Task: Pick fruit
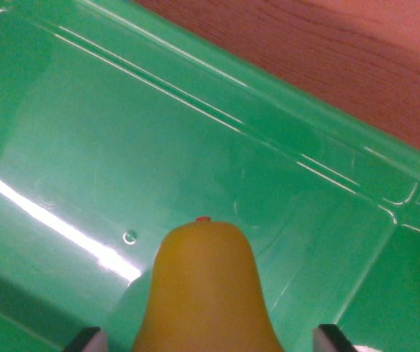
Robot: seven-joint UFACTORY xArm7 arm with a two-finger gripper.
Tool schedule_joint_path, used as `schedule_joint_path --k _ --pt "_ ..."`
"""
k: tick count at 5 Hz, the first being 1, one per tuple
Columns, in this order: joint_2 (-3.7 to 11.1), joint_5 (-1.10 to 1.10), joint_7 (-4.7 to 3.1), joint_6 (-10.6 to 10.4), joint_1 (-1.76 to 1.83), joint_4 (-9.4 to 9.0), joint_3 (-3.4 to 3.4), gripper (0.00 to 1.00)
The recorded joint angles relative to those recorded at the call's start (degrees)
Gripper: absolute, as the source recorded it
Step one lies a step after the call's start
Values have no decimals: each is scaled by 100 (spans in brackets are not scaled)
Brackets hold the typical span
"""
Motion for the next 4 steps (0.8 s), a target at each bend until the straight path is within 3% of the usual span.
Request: schedule_joint_path --k 1,3,4 --pt "0 0 0 0 0 0 0 100" --pt "-164 -22 22 510 5 346 -9 100" --pt "-164 -22 22 510 5 346 -9 100"
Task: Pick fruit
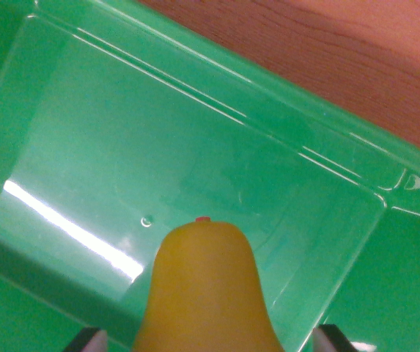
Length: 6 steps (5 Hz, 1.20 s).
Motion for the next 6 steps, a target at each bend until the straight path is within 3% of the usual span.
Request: schedule_joint_path --k 1,2,3,4,5,6 --pt "-76 -10 10 235 2 160 -4 100" --pt "-76 -10 10 235 2 160 -4 100" --pt "-144 -19 20 448 4 304 -8 100" --pt "-144 -19 20 448 4 304 -8 100" --pt "-210 -28 28 651 6 442 -12 100" --pt "-210 -28 28 651 6 442 -12 100"
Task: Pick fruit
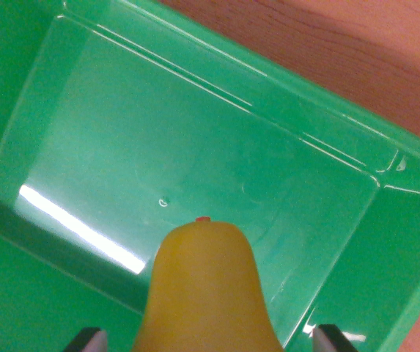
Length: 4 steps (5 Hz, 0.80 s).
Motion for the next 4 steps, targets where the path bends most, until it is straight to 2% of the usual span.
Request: schedule_joint_path --k 2,3,4 --pt "-106 -14 14 329 3 223 -6 100" --pt "-106 -14 14 329 3 223 -6 100" --pt "-146 -19 20 454 4 308 -8 100"
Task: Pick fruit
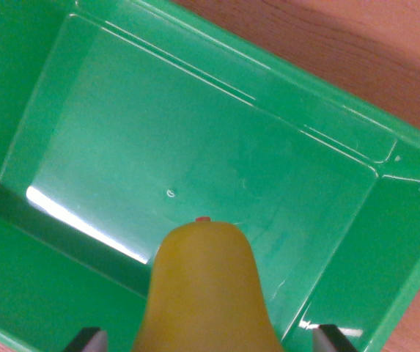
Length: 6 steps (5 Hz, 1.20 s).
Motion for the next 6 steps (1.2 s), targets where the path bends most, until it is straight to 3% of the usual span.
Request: schedule_joint_path --k 6 --pt "-56 -7 8 172 2 117 -3 100"
